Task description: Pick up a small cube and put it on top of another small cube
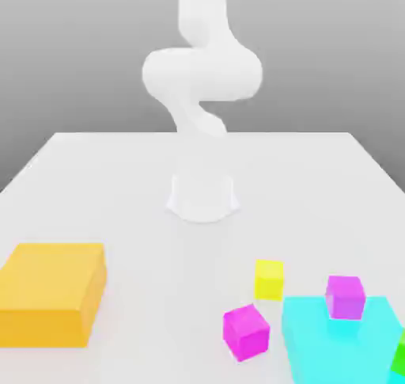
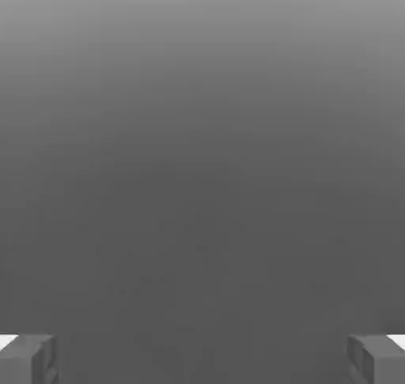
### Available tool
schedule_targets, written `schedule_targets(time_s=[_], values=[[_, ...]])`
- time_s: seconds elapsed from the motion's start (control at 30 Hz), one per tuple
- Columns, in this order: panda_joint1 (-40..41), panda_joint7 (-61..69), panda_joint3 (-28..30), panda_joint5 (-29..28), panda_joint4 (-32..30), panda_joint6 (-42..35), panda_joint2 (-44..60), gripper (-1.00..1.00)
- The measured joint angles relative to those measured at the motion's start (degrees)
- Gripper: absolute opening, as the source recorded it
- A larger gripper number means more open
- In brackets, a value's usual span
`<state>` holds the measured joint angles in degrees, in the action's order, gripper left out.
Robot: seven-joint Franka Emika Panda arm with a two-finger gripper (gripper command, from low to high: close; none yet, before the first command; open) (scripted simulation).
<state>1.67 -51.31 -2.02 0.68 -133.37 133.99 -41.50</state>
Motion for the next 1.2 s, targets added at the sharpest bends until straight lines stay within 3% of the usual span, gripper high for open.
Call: schedule_targets(time_s=[0.4,0.77,0.93,1.1,1.13,1.2], values=[[6.9,-28.5,-10.3,0.4,-7.7,10.7,20.8,0.00],[9.4,-58.3,-16.1,-4.6,-14.7,20.4,40.2,0.00],[7.2,-71.4,-14.6,-7.5,-17.4,25.0,49.1,0.00],[2.2,-77.9,-8.4,-14.1,-16.0,32.7,59.3,0.00],[1.1,-78.6,-7.1,-15.0,-15.7,34.0,61.0,-1.00],[1.1,-78.6,-7.1,-15.0,-15.7,34.0,61.0,-1.00]])
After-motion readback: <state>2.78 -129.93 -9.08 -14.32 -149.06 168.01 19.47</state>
